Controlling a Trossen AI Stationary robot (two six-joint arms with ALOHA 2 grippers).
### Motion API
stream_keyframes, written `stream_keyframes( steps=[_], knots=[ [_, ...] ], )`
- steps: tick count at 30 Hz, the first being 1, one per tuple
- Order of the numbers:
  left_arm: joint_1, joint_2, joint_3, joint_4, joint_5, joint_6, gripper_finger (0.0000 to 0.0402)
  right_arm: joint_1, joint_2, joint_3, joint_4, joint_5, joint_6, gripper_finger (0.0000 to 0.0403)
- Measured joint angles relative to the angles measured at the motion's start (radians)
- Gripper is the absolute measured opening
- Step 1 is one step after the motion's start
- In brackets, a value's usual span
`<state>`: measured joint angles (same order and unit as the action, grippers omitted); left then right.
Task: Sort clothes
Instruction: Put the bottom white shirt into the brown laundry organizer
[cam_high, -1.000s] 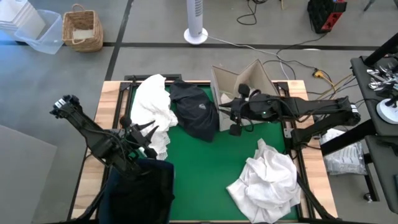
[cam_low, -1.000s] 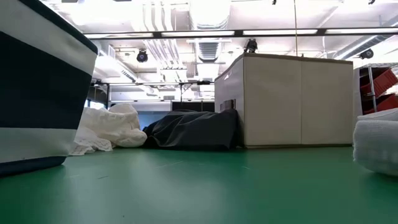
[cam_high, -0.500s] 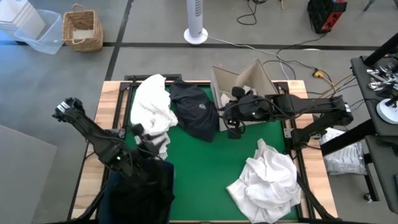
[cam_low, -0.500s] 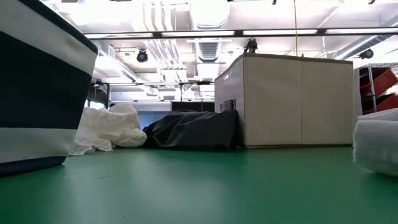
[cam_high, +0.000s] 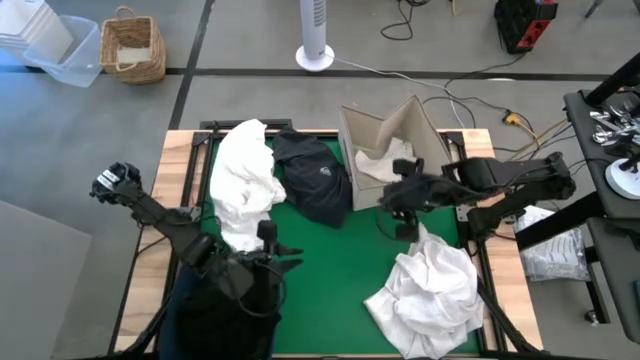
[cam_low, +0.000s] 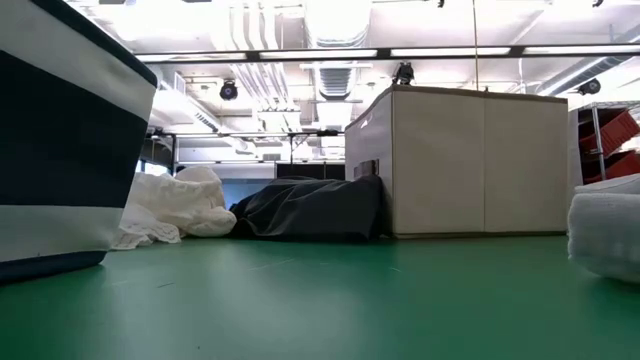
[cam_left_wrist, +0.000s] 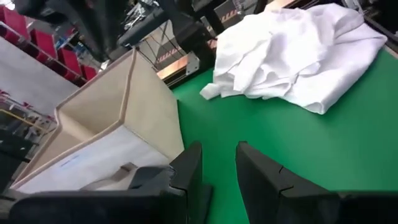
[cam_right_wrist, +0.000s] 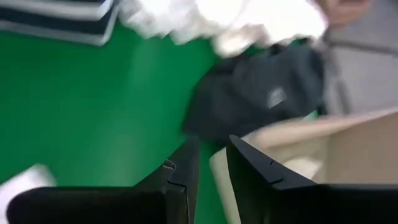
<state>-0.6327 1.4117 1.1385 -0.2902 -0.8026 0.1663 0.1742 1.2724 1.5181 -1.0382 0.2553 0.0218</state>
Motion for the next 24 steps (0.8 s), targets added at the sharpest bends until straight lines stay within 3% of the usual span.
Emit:
stream_keyframes(
  steps=[4,14,24],
  knots=[
    [0.04,0.009,0.0,0.012,0.017,0.008,0.0078,0.078,-0.002,0.0,-0.124,-0.062,0.054,0.0074],
    [0.088,0.032,0.0,0.072,0.067,0.006,0.0078,0.279,0.0,-0.089,-0.292,-0.077,0.276,0.0102],
    [0.196,0.192,0.003,0.436,0.359,0.184,0.0078,0.412,-0.003,-0.165,-0.35,-0.08,0.517,0.0134]
  ],
)
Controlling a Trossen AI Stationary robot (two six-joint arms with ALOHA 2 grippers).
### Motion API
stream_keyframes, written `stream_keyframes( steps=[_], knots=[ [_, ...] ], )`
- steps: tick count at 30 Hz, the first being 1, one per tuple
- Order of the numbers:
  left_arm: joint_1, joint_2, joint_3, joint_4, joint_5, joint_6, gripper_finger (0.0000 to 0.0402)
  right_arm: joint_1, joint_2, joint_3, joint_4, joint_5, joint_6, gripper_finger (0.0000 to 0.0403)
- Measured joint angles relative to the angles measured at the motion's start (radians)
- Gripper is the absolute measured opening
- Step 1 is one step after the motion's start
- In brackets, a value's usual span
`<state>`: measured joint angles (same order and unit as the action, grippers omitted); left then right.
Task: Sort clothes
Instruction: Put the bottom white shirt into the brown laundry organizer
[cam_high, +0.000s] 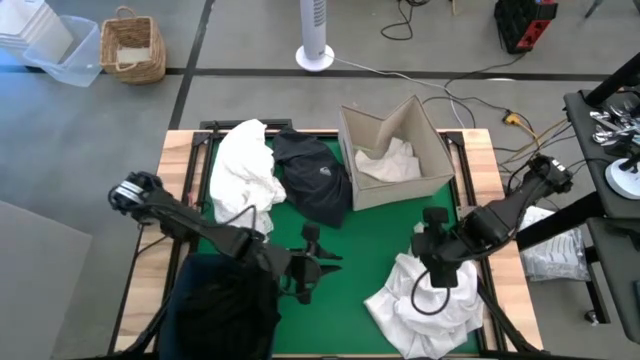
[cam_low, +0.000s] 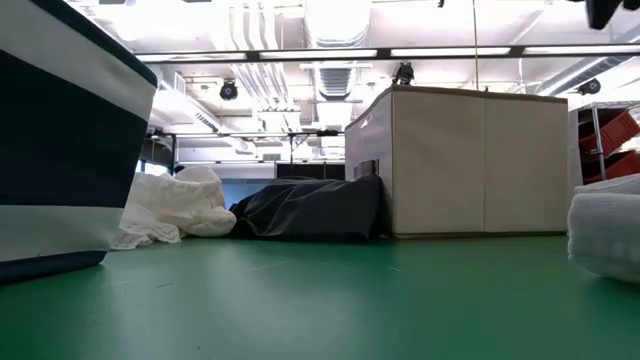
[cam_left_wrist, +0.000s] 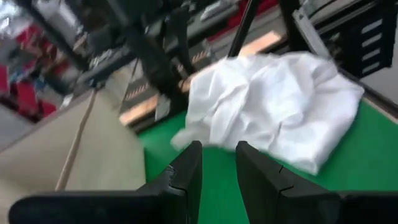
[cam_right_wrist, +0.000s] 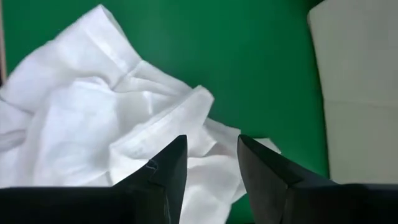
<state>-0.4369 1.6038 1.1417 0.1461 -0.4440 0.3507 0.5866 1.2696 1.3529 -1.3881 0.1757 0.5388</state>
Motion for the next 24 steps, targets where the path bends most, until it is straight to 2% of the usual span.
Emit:
stream_keyframes(
  steps=[3,6,12,15,24],
  knots=[
    [0.019,0.08,0.038,0.068,0.016,0.057,0.0078,0.027,-0.009,0.004,-0.002,0.006,0.038,0.0139],
    [0.022,0.159,0.125,0.031,0.037,0.105,0.0078,0.045,-0.032,0.016,-0.001,0.038,0.055,0.0142],
    [0.043,0.294,0.304,-0.142,0.342,0.137,0.0078,0.064,-0.125,0.027,-0.002,0.2,0.048,0.0133],
    [0.058,0.352,0.356,-0.173,0.445,0.135,0.0078,0.064,-0.188,0.027,0.0,0.282,0.044,0.0128],
    [0.071,0.564,0.588,-0.263,0.436,0.128,0.01,0.064,-0.319,0.026,0.043,0.385,0.04,0.0142]
  ],
)
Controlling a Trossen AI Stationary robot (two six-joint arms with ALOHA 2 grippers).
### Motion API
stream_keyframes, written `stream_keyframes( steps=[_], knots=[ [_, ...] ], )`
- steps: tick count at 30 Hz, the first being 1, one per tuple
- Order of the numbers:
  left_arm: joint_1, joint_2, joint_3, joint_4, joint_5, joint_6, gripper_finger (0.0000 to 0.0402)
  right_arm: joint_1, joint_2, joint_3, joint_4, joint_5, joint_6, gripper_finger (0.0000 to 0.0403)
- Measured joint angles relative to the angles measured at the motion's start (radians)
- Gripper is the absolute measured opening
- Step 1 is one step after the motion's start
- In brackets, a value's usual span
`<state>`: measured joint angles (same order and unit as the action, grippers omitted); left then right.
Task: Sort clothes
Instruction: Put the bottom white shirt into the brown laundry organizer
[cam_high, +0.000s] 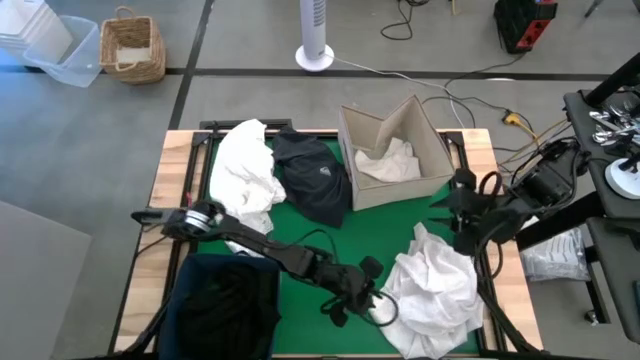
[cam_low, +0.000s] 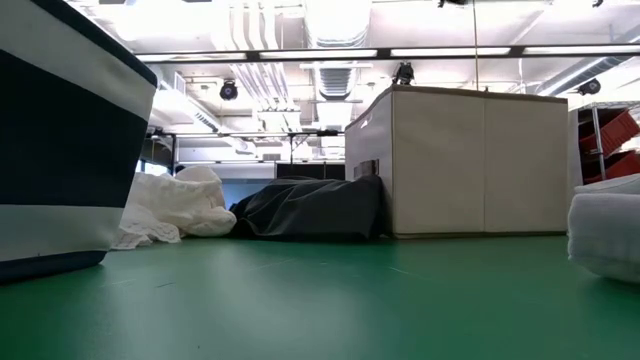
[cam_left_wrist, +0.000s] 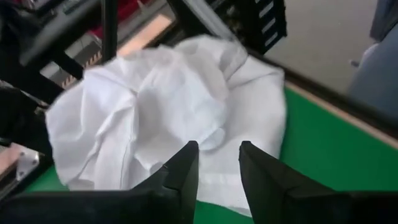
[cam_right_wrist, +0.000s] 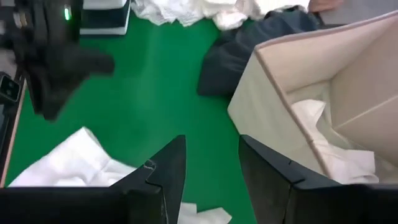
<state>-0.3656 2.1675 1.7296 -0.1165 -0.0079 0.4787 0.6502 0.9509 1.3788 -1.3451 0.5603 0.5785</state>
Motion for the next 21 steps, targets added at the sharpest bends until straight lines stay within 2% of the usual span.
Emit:
stream_keyframes(
  steps=[3,9,21],
  knots=[
    [0.009,0.064,0.08,-0.069,0.035,0.008,0.0114,0.0,-0.014,0.0,0.001,0.009,-0.002,0.0148],
    [0.042,0.151,0.191,-0.141,0.235,-0.023,0.0138,0.0,-0.01,-0.002,0.001,0.017,-0.003,0.0156],
    [0.072,0.215,0.176,-0.16,0.266,-0.015,0.0171,0.0,0.006,-0.004,0.001,0.02,-0.016,0.0155]
  ],
)
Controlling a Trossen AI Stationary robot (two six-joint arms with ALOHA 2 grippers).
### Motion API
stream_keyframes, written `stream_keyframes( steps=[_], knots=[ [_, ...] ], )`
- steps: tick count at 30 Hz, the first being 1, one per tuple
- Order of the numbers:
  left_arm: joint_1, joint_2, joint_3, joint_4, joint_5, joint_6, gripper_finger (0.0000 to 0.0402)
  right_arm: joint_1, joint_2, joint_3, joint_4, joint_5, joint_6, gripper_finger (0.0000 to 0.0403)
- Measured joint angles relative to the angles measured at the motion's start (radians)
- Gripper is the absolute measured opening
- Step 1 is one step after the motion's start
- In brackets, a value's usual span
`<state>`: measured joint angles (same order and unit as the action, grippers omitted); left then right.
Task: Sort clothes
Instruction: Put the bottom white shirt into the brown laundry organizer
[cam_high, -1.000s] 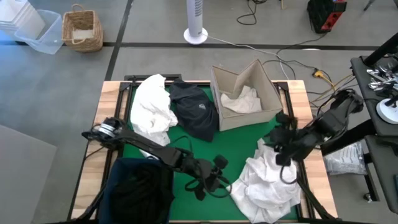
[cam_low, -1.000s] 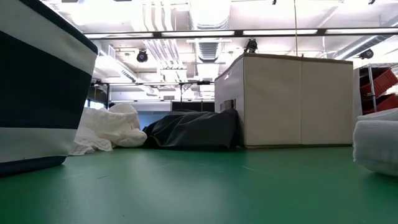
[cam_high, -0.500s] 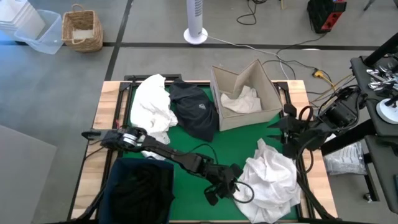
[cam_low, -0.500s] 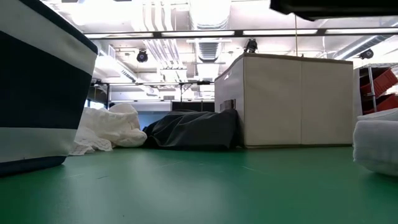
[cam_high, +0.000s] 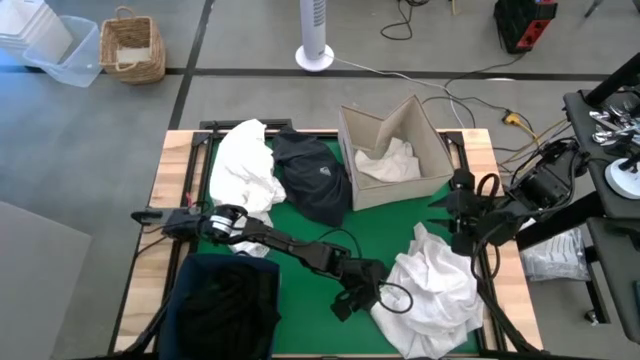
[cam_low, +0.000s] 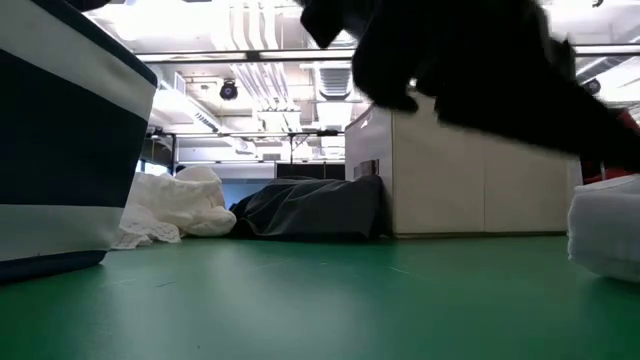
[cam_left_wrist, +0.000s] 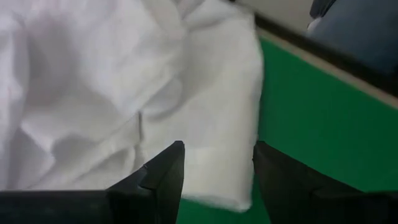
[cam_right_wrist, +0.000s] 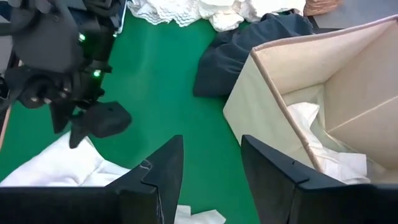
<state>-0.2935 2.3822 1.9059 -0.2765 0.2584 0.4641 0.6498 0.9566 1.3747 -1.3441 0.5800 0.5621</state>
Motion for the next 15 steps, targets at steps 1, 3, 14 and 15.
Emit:
stream_keyframes(
  steps=[1,3,14,15],
  knots=[
    [0.0,0.0,-0.008,0.01,0.004,-0.001,0.0171,0.0,0.0,0.0,0.0,0.0,0.002,0.0157],
    [-0.003,0.0,-0.018,0.033,0.014,-0.006,0.0171,0.0,0.0,0.0,0.0,0.002,0.004,0.016],
    [0.006,0.0,-0.114,0.137,0.027,-0.053,0.0171,0.0,0.002,0.0,0.004,0.025,0.016,0.0171],
    [0.005,0.0,-0.126,0.16,0.029,-0.062,0.0171,0.0,0.002,0.0,0.006,0.026,0.016,0.0171]
  ],
)
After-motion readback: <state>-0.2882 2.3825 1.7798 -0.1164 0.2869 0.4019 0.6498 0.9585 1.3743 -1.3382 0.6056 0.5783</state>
